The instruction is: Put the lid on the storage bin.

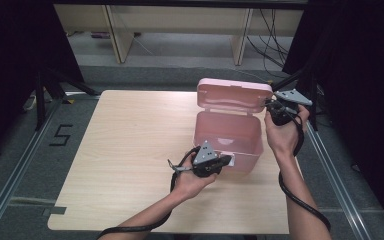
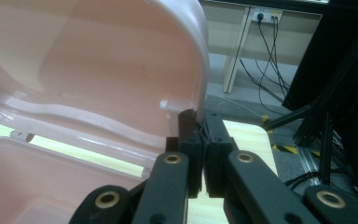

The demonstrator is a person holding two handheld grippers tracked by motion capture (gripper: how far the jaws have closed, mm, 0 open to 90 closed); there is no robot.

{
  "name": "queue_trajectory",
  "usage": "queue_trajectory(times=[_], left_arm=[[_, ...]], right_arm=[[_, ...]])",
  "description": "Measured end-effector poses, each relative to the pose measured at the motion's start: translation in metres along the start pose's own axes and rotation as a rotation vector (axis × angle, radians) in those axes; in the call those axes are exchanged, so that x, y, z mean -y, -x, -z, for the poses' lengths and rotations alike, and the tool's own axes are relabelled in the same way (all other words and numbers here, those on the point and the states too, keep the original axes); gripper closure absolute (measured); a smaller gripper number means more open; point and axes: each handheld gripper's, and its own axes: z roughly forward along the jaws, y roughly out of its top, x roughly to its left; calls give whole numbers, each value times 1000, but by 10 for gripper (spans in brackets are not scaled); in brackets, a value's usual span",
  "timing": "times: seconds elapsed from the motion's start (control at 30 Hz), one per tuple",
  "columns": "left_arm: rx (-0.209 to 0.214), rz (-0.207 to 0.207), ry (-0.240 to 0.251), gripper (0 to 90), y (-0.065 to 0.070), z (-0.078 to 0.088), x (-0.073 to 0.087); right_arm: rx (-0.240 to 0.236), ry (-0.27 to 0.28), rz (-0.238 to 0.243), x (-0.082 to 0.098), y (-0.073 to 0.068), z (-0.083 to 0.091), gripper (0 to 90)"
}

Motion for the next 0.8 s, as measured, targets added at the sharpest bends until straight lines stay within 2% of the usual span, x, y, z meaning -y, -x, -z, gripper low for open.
queue_trajectory(times=[0.07,0.1,0.2,0.27,0.3,0.43,0.53,0.6,0.7,0.73,0.8], left_arm=[[12,13,13,871,0,0,1],[8,12,4,844,1,1,0],[12,-4,-1,779,6,3,0],[13,-13,0,736,8,4,0],[11,-6,2,729,10,4,0],[7,-32,20,709,13,9,-3],[0,-25,35,704,15,14,-6],[-2,-40,42,700,15,17,-8],[-3,-48,56,697,14,23,-11],[-6,-46,58,696,14,25,-11],[-10,-46,68,695,13,29,-13]], right_arm=[[-2,8,-1,1,0,0,891],[-5,11,13,1,1,-1,890],[-4,12,17,1,1,0,890],[1,3,-7,2,-1,2,890],[2,5,4,2,0,2,890],[-1,12,10,3,1,3,889],[-1,12,15,4,0,5,889],[3,13,4,5,-1,5,890],[1,18,21,5,0,5,890],[10,20,10,6,-1,5,889],[15,22,18,7,-2,6,889]])
